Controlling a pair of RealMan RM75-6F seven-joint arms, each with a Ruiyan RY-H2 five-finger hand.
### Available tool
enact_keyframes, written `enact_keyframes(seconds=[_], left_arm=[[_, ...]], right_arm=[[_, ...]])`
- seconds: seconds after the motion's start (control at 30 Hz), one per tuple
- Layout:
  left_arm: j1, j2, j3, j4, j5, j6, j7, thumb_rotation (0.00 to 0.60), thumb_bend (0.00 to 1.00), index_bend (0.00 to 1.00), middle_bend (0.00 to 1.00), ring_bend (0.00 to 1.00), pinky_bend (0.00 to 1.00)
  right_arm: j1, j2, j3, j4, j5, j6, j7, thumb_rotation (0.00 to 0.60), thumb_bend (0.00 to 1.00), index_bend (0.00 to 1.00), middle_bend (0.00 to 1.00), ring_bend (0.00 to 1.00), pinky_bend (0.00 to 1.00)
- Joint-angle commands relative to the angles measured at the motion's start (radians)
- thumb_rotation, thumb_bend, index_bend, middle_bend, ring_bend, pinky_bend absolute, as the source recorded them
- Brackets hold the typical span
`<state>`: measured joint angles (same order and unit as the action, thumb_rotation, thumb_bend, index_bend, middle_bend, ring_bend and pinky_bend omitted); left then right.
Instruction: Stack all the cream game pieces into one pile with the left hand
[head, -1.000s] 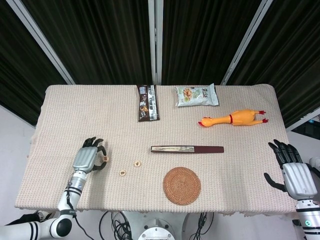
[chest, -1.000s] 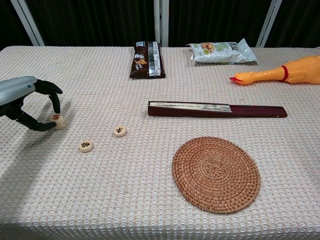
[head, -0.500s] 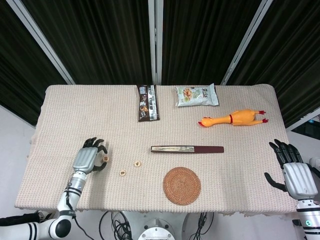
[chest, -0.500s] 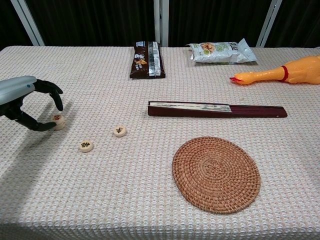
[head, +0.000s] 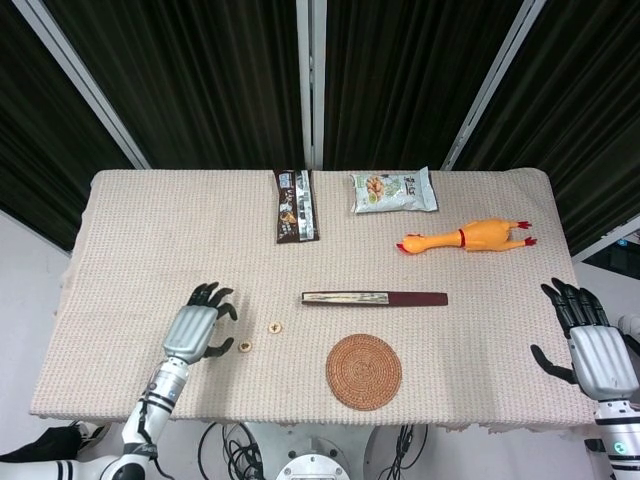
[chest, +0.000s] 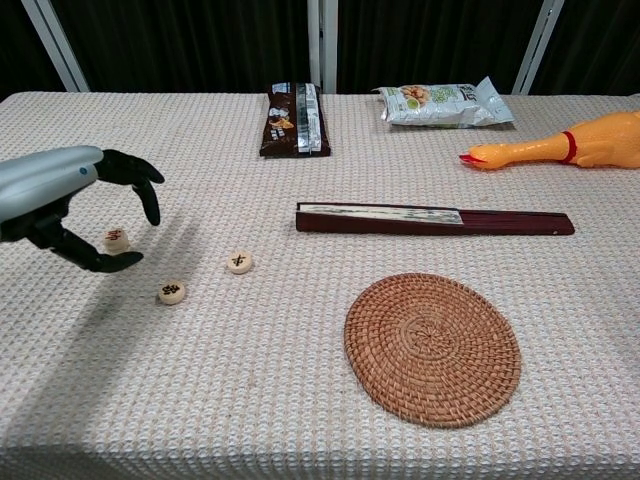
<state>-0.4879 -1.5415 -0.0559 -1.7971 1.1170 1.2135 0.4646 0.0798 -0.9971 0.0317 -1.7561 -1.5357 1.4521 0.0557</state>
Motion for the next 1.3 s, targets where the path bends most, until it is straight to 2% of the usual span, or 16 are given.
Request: enact_keyframes(seconds=[0.03, 0.3, 0.57, 1.3], left_arm=[[-0.001, -0.032, 0.013, 0.025, 0.013, -0.002, 0.021, 0.6, 0.29, 0.43, 0.13, 0.0, 0.0], [-0.021, -0.101, 0.03, 0.09, 0.052, -0.016, 0.09, 0.6, 0.29, 0.43, 0.12, 0.0, 0.0], [-0.015, -0.1, 0.041, 0.097, 0.004, -0.032, 0.143, 0.6, 0.29, 0.44, 0.1, 0.0, 0.0], [-0.011, -0.116, 0.025, 0.131, -0.002, -0.065, 0.083, 0.6, 0.29, 0.47, 0.1, 0.0, 0.0]], right_arm=[[-0.005, 0.005, 0.001, 0.001, -0.006, 0.01, 0.013, 0.6, 0.24, 0.0, 0.0, 0.0, 0.0], [-0.014, 0.015, 0.002, 0.008, -0.016, 0.032, 0.048, 0.6, 0.24, 0.0, 0.0, 0.0, 0.0], [-0.014, 0.019, 0.003, 0.012, -0.016, 0.031, 0.06, 0.6, 0.24, 0.0, 0.0, 0.0, 0.0], [-0.011, 0.015, 0.005, 0.009, -0.01, 0.021, 0.045, 0.6, 0.24, 0.0, 0.0, 0.0, 0.0]])
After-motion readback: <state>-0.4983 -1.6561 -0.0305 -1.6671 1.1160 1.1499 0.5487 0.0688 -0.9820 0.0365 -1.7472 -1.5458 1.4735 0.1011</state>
